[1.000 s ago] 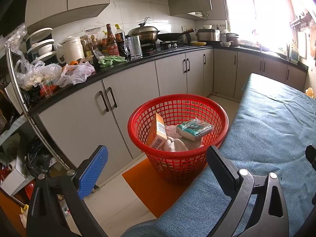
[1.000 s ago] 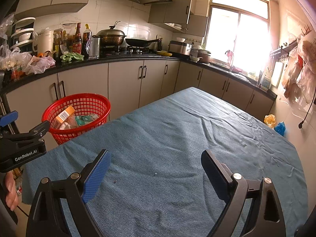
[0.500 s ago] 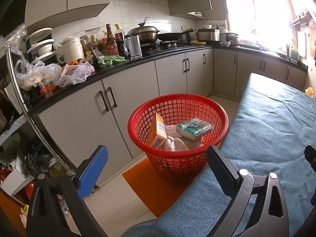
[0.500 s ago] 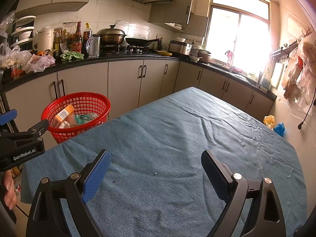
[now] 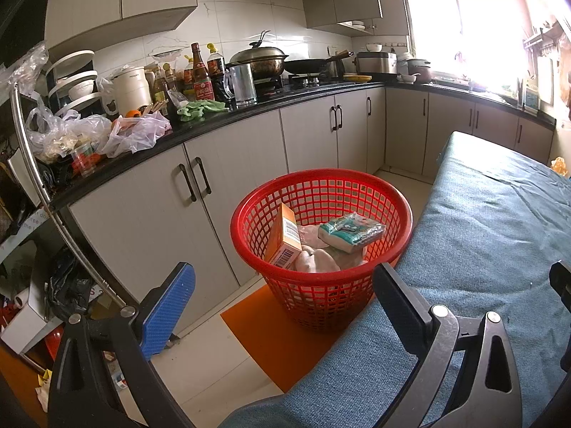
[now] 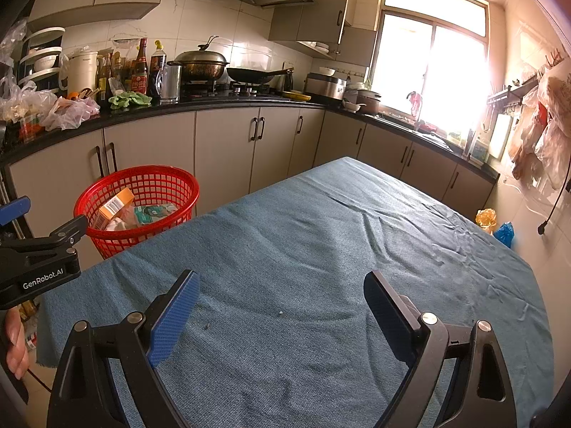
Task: Collect trash
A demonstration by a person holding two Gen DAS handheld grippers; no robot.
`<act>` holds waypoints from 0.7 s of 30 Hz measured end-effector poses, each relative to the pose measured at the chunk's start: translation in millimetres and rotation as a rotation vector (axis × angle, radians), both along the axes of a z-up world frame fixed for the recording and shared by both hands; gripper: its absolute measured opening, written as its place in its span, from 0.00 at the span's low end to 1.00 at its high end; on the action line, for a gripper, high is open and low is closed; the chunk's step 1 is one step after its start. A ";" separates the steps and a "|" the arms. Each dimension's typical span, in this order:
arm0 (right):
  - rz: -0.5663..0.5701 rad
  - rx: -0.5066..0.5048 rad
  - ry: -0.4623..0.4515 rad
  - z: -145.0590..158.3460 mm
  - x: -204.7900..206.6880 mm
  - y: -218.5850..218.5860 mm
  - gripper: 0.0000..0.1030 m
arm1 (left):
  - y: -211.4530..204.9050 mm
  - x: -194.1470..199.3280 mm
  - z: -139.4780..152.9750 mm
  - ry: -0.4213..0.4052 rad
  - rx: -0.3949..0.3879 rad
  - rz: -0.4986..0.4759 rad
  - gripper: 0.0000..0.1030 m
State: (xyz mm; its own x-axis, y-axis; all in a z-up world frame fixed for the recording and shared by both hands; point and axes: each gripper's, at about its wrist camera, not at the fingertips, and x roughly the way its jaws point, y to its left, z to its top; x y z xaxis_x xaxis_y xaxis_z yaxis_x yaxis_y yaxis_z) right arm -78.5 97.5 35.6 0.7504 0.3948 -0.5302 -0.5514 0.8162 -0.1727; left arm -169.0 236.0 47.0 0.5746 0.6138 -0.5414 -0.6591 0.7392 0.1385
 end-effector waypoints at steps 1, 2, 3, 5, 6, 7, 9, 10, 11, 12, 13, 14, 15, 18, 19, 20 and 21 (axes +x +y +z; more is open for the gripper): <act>0.000 0.000 0.000 0.3 -0.5 0.9 0.92 | 0.0 0.0 0.0 0.000 0.000 -0.001 0.96; 0.000 0.000 0.000 0.2 -0.3 -0.1 0.92 | -0.2 0.1 -0.3 0.000 0.000 -0.001 0.96; 0.001 0.001 0.000 0.3 -0.2 0.5 0.92 | 0.1 0.0 0.1 0.000 0.000 0.000 0.96; 0.000 0.000 0.000 0.2 -0.1 0.1 0.92 | -0.1 0.0 -0.2 0.000 -0.001 -0.001 0.96; 0.001 0.000 0.000 0.4 -0.2 0.6 0.92 | -0.3 0.2 -0.4 0.000 0.000 -0.001 0.96; 0.001 0.001 0.000 0.5 -0.2 1.0 0.92 | 0.2 -0.2 0.2 0.000 0.001 0.000 0.96; 0.000 -0.001 0.000 0.4 -0.2 0.7 0.92 | 0.3 0.0 -0.1 -0.001 -0.001 -0.001 0.96; 0.000 -0.001 -0.001 0.4 0.0 0.4 0.92 | 0.4 -0.2 0.2 0.000 0.000 -0.001 0.96; 0.000 -0.001 0.000 0.4 0.1 0.4 0.92 | 0.1 -0.2 -0.1 0.000 0.000 -0.001 0.96; 0.000 -0.001 0.000 0.4 0.2 0.0 0.92 | 0.5 -0.3 0.4 0.000 0.000 -0.001 0.96; 0.000 -0.002 0.000 0.2 0.4 -0.5 0.92 | 0.5 -0.2 0.3 0.000 0.000 0.000 0.96; 0.000 -0.002 0.000 0.3 0.4 -0.6 0.92 | 0.3 -0.2 0.1 0.000 0.000 -0.001 0.96; 0.001 -0.002 0.000 0.4 0.3 0.1 0.92 | 0.4 -0.3 0.1 0.000 0.000 -0.001 0.96; 0.000 -0.003 -0.001 0.5 0.3 -0.5 0.92 | 0.3 0.0 0.0 -0.001 -0.001 -0.002 0.96; 0.000 -0.002 -0.001 -0.1 0.2 -0.3 0.92 | -0.2 -0.6 -0.1 -0.001 0.000 -0.001 0.96; 0.000 -0.003 -0.001 -0.3 0.5 -1.6 0.92 | -0.1 -0.6 0.0 -0.001 0.000 -0.001 0.96; 0.000 -0.003 -0.001 -0.2 0.5 -0.8 0.92 | -0.1 -0.6 0.1 -0.001 -0.001 -0.001 0.96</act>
